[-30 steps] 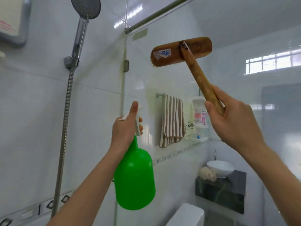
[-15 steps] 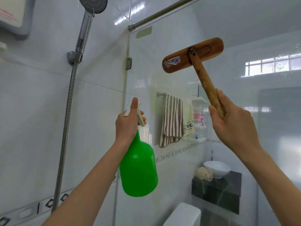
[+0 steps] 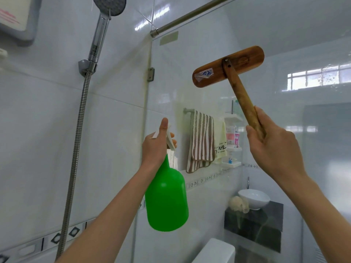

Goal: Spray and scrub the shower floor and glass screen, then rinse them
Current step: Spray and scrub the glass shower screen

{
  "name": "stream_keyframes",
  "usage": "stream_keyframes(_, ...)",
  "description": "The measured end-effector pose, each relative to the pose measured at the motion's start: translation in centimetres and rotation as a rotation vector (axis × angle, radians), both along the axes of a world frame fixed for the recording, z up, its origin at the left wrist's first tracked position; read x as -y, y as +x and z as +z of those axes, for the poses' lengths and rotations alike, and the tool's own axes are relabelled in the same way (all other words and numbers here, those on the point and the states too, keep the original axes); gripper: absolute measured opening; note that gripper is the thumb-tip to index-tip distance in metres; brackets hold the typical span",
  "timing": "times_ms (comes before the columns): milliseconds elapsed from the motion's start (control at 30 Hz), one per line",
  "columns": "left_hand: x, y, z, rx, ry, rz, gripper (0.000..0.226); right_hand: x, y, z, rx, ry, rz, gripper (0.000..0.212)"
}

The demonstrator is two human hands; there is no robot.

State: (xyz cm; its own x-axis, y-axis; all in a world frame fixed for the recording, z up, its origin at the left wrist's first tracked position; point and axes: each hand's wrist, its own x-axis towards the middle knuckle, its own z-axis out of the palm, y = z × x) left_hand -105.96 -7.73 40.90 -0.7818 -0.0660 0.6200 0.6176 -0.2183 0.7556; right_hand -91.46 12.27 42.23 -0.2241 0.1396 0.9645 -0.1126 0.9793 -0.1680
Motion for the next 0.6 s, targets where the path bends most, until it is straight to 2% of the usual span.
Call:
stream_keyframes(333,-1.4,-0.2,-0.6,-0.027,0.007,-0.008,0.06,1.7,-3.7,1.3,0.104,0.045,-0.067,0.064)
stream_keyframes(433,-1.7,-0.1,-0.9,-0.006,0.038,0.01,0.068,2.5,-5.2,1.3,0.117,0.024,-0.129,0.062)
stream_keyframes(600,-0.9,-0.5,-1.1,-0.022,0.016,-0.046,0.051,3.9,-6.5,-2.9,0.137,-0.037,-0.102,0.058)
